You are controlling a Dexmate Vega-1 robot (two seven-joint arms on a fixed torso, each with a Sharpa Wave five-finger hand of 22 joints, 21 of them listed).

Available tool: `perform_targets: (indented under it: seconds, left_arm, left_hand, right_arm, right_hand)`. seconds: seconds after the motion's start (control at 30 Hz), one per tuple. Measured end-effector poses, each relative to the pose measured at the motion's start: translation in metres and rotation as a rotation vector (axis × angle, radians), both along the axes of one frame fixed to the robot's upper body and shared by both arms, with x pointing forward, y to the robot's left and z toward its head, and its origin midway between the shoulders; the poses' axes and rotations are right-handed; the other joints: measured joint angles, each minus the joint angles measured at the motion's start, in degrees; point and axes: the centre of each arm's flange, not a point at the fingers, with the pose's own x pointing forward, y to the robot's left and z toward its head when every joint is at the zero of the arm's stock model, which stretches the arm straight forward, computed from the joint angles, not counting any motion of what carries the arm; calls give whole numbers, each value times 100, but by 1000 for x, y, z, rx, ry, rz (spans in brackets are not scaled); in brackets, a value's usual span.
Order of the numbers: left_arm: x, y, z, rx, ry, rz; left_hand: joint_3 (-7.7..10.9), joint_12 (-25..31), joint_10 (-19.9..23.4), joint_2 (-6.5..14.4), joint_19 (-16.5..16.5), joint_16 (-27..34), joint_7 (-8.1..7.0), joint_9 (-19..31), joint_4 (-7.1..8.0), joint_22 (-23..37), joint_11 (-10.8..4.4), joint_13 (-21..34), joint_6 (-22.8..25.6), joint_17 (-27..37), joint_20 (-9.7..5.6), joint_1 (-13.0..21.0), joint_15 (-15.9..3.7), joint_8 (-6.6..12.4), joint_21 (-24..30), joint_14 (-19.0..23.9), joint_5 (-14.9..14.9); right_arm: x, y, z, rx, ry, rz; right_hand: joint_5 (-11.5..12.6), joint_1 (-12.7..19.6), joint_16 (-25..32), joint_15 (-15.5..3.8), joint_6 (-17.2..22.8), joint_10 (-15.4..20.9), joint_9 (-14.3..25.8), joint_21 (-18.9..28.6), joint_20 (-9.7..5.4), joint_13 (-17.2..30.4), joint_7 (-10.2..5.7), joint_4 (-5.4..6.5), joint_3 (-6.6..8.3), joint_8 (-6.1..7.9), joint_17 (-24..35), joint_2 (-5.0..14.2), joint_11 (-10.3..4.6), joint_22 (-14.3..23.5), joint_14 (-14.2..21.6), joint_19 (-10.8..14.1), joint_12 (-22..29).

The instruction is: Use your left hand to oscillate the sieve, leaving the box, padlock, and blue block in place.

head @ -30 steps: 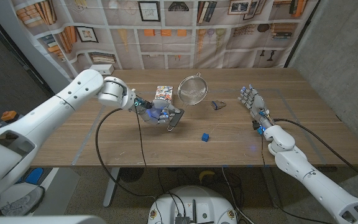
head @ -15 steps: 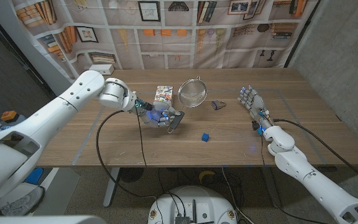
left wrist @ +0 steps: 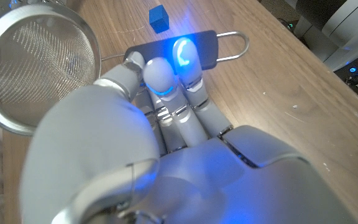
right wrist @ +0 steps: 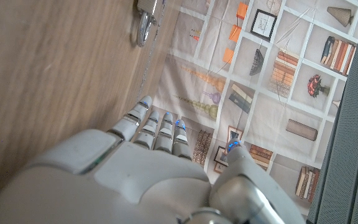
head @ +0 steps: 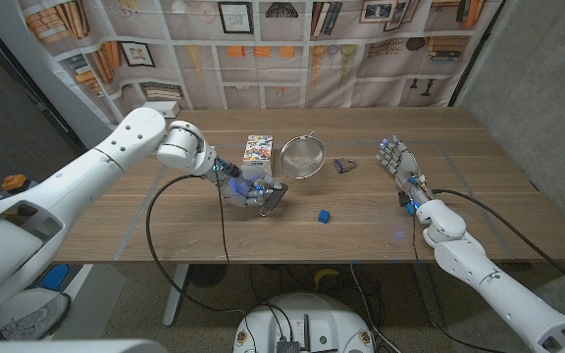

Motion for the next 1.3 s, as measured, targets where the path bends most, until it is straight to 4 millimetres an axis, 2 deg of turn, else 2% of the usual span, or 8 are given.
perform_targets:
  seconds: [0.73, 0.77, 1.3]
  left_arm:
    - [-8, 4, -12, 34, 77, 52]
    - [-9, 6, -17, 52, 86, 57]
    - [-13, 6, -21, 67, 98, 84]
  left_hand:
    - [52, 39, 30, -3, 33, 11, 2, 21, 1, 0, 29, 0, -1, 7, -10, 27, 1, -1, 0, 0, 40]
    - [52, 40, 29, -22, 33, 11, 2, 22, 1, 0, 29, 0, -1, 11, -10, 45, 0, -1, 0, 0, 40]
    - [51, 39, 29, -26, 33, 11, 23, 28, 0, 0, 29, 0, 19, -51, -10, 64, 1, -24, 0, 1, 40]
  right_arm:
    - [3, -6, -3, 4, 7, -3]
    - [3, -6, -2, 4, 7, -3]
    - [4, -8, -2, 4, 6, 8]
  right_hand:
    - [0, 0, 0, 0, 20, 0, 0, 0, 0, 0, -20, -24, 24, 0, 0, 0, 0, 0, 0, 0, 0]
    - [0, 0, 0, 0, 20, 0, 0, 0, 0, 0, -20, -24, 24, 0, 0, 0, 0, 0, 0, 0, 0]
    - [0, 0, 0, 0, 19, 0, 0, 0, 0, 0, -20, -24, 24, 0, -1, 0, 0, 0, 0, 0, 0]
